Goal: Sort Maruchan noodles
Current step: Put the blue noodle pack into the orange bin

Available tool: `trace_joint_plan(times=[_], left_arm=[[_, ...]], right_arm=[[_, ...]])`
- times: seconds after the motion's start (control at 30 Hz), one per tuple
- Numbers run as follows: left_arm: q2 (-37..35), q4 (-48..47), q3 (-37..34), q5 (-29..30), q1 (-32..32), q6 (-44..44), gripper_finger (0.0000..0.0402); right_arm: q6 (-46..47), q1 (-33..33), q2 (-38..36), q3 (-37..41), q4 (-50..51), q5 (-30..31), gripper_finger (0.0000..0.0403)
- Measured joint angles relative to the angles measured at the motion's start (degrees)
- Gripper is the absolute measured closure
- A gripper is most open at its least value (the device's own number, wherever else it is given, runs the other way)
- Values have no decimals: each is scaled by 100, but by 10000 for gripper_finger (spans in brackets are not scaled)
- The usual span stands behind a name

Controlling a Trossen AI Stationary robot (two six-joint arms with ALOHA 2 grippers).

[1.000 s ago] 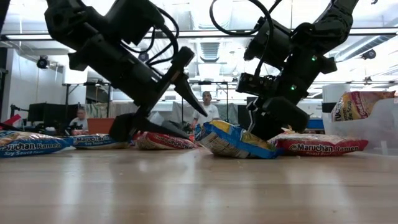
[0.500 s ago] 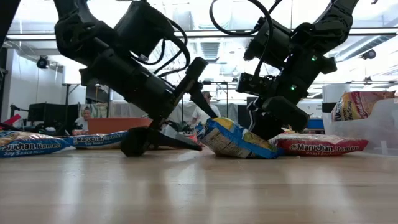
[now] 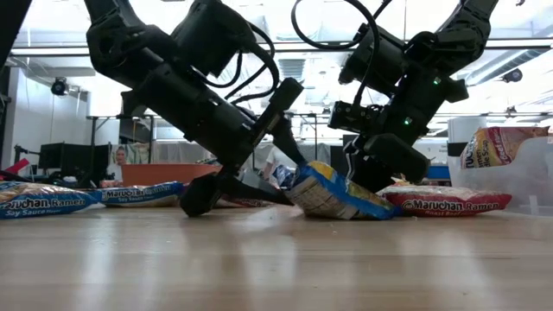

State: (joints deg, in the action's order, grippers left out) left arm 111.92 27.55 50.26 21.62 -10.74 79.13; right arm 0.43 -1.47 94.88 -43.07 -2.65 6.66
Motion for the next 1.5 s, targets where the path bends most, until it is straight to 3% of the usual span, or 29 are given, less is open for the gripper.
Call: trace_joint_plan(times=[0.4,0.63,0.9,1.03,1.23,1.5], left_arm=[[0,-8,-4,23,-37,-279,358],[-16,1,-11,30,-72,-767,395],[-388,-93,-15,32,-70,-1522,401],[-835,-506,-17,32,-31,-1990,401],[-1930,-1855,-17,88,272,-2660,401],[-3711,-4047,84,165,1184,-3518,401]], right_arm=[[0,-3,-521,24,156,-18,394],[0,-4,-1117,17,434,90,394],[-178,-3,-2103,31,855,236,394],[-506,-1,-2688,31,843,532,394],[-917,11,-3455,35,840,619,394],[-1102,153,-4026,46,996,708,394]])
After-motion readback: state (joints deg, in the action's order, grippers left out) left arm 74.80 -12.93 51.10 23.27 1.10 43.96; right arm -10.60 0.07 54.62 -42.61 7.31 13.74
